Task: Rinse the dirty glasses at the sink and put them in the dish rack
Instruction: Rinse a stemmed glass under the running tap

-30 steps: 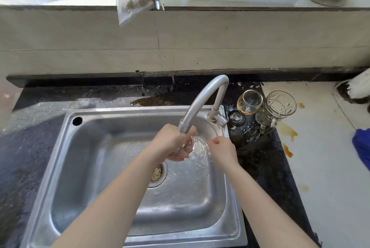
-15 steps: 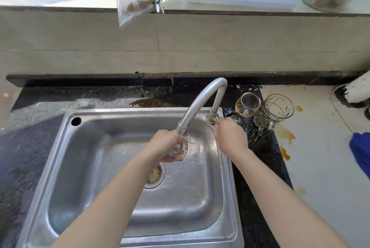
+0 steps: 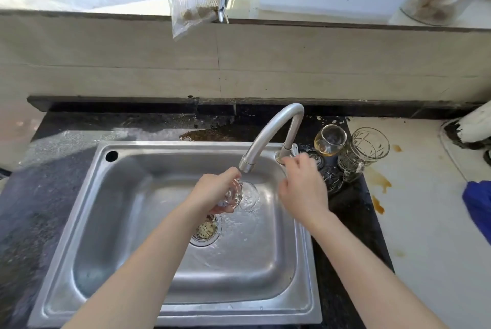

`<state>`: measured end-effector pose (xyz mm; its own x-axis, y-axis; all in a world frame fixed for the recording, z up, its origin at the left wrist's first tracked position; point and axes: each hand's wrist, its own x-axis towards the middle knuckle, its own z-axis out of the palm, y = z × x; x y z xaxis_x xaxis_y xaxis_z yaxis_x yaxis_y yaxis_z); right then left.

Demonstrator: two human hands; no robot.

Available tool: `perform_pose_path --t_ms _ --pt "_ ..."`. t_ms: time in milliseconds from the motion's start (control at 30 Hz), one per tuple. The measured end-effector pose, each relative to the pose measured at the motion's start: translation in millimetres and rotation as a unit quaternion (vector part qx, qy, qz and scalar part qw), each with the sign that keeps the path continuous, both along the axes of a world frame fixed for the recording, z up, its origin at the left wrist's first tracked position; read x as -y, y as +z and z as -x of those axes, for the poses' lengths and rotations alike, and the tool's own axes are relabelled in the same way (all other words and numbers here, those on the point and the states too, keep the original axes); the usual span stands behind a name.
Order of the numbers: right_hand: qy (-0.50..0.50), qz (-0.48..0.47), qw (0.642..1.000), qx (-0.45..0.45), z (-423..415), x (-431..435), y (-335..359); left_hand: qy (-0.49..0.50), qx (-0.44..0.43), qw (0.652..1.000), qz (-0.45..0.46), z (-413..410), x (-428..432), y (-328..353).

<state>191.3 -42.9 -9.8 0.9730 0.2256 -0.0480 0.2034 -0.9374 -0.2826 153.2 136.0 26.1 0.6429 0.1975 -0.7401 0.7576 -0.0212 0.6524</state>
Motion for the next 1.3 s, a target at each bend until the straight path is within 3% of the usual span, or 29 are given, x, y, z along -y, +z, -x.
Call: perform_pose_path --t_ms 100,167,300,467,600,700,900,1067,1200,1300 --pt "0.089 -0.157 0.971 -0.155 35 -17 -6 -0.023 0.016 1.000 -0.013 6 5 5" --pt "0.086 -0.208 0.955 -0.192 47 -25 -13 -0.045 0.032 0.998 -0.030 11 9 12" --pt "0.077 -0.270 0.950 -0.139 61 -32 -17 -0.061 0.071 0.990 -0.104 19 12 20" --pt "0.116 -0.252 0.956 -0.093 76 -37 -13 -0.075 0.127 0.959 -0.242 31 13 22" --pt "0.110 -0.283 0.947 -0.101 83 -42 -11 -0.073 0.174 0.921 -0.340 45 18 24" --pt "0.112 -0.296 0.943 -0.105 87 -43 -9 -0.090 0.224 0.902 -0.359 51 16 25" --pt "0.121 -0.261 0.954 -0.088 103 -43 1 -0.159 0.257 0.903 -0.307 62 3 37" --pt "-0.014 -0.313 0.944 -0.106 119 -39 30 -0.146 0.287 0.920 -0.222 74 -19 56" --pt "-0.102 -0.383 0.904 -0.159 134 -36 46 -0.110 0.270 0.943 -0.159 84 -45 58" --pt "-0.129 -0.501 0.834 -0.194 149 -43 59 -0.090 0.229 0.969 -0.033 95 -57 55"
